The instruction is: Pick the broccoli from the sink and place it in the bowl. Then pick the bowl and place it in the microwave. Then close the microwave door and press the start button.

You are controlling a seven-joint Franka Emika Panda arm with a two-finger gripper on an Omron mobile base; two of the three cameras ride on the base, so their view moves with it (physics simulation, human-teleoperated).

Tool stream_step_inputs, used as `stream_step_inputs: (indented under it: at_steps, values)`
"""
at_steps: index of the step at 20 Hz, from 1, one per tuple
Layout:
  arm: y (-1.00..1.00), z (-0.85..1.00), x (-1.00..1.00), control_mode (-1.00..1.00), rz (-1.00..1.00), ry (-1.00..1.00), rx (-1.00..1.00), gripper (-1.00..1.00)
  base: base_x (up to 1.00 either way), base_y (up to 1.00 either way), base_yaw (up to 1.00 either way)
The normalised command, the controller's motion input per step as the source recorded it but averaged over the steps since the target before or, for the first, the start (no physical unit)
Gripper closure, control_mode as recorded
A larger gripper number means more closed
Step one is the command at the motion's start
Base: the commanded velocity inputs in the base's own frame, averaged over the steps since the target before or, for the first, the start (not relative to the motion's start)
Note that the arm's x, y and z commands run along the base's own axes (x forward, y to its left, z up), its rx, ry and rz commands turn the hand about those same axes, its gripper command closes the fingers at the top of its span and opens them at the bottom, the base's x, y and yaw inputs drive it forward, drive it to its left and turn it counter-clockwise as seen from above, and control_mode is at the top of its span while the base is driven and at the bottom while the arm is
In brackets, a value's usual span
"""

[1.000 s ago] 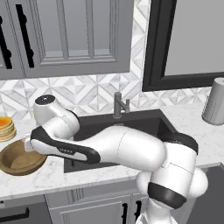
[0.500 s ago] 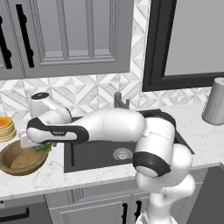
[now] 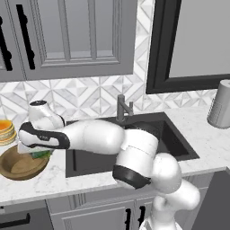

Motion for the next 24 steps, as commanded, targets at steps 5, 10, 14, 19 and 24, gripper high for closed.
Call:
stream_step_inputs:
  at_steps: [5,10,14,19,24]
  values:
    - [0.4,-0.01,0.14,-1.0,-0.13,0.11,-0.04,1.0,0.0,0.0,0.0]
    - [0.05,-0.28,0.01,-1.0,-0.04,0.01,-0.02,1.0,0.0,0.0,0.0]
    - [0.0,-0.36,0.0,-1.0,0.0,0.0,0.0,1.0,0.0,0.0,0.0]
    - [0.03,-0.28,0.0,-1.0,0.0,-0.03,0.0,-1.0,0.0,0.0,0.0]
    - [0.0,-0.17,-0.05,-1.0,0.0,-0.13,0.0,-1.0,0.0,0.0,0.0]
